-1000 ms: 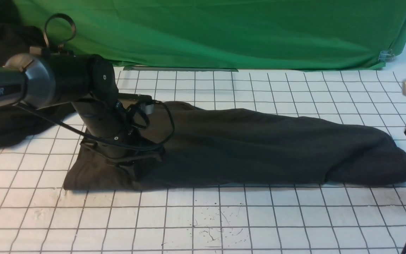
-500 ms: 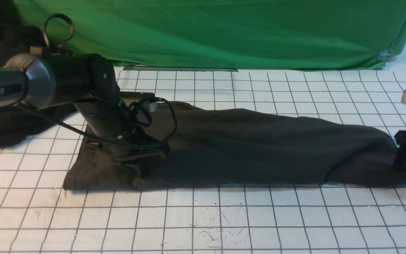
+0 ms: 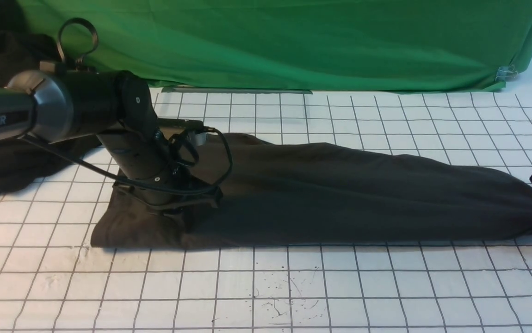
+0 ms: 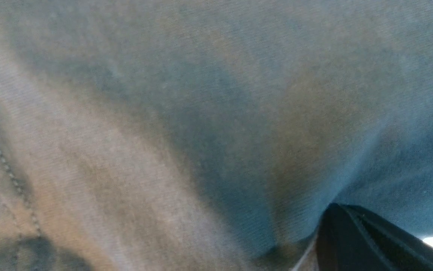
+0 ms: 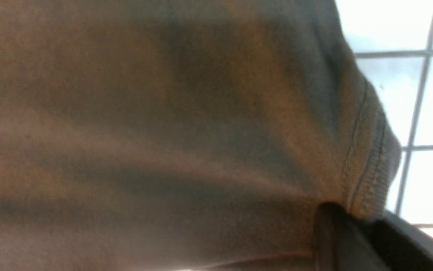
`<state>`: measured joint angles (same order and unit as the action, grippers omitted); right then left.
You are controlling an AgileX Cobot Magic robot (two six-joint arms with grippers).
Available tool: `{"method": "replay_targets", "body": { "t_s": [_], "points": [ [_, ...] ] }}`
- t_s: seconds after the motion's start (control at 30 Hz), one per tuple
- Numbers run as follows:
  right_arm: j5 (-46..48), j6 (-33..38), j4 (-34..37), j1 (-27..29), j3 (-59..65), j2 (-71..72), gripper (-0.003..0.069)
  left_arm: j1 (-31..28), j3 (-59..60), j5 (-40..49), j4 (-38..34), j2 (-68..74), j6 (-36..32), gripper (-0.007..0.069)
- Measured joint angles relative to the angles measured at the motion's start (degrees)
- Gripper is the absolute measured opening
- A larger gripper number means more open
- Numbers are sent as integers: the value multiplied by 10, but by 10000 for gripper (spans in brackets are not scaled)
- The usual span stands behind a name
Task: Fold a long-sleeved shirt over a white checkered tablecloth.
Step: 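Pull the folded dark garment lengthwise by its ends to straighten it flat on the table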
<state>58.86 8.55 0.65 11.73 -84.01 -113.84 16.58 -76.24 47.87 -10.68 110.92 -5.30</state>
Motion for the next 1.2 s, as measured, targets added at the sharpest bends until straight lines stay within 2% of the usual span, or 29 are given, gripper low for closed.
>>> {"method": "replay_targets", "body": {
  "t_s": [0.03,0.07,0.13,0.17,0.23,0.27,0.3,0.33,0.43,0.5,0.63,0.8,0.93,1.0,1.03,1.07,1.13,1.17,1.2],
  "points": [
    [1,0,-1,-1,0,0,75,0,0,0,-1,0,0,-3],
    [10,0,-6,-4,-5,0,162,0,0,4,-1,0,0,-3],
    [18,-1,-13,-6,-9,1,236,0,0,7,-1,-1,0,-3],
    [33,-13,-22,-9,-19,1,354,0,0,13,-1,-4,0,-3],
    [61,-45,-35,-16,-44,1,534,0,0,25,-1,-17,4,-3],
    [61,-47,-35,-15,-47,1,534,0,0,26,-1,-19,5,-3],
    [78,-63,-37,-20,-76,3,619,0,0,29,-1,-34,6,-3],
    [84,-71,-36,-24,-91,3,644,0,0,29,-1,-44,6,-3],
    [89,-76,-21,-33,-134,5,680,0,0,18,4,-91,6,-3],
    [86,-74,6,-39,-149,2,681,-2,0,11,9,-131,6,-3],
    [87,-66,16,-40,-153,-19,681,-5,0,21,4,-171,6,-3],
    [106,-59,17,-39,-153,-88,678,-5,0,81,-1,-235,6,-3],
    [106,-59,18,-39,-150,-115,657,-5,0,98,-1,-267,5,-3],
    [106,-58,20,-39,-145,-125,622,-5,0,100,-1,-282,4,-3],
    [108,-56,20,-39,-144,-129,575,-5,0,100,0,-293,4,-3],
    [108,-56,20,-39,-144,-129,557,-5,0,100,1,-296,4,-3],
    [108,-48,17,-39,-144,-129,386,-5,0,100,6,-310,4,-3],
    [108,-45,16,-39,-144,-130,332,-5,0,100,8,-314,4,-3],
    [108,-41,16,-39,-144,-130,236,-5,0,101,10,-316,4,-3]
  ]
}}
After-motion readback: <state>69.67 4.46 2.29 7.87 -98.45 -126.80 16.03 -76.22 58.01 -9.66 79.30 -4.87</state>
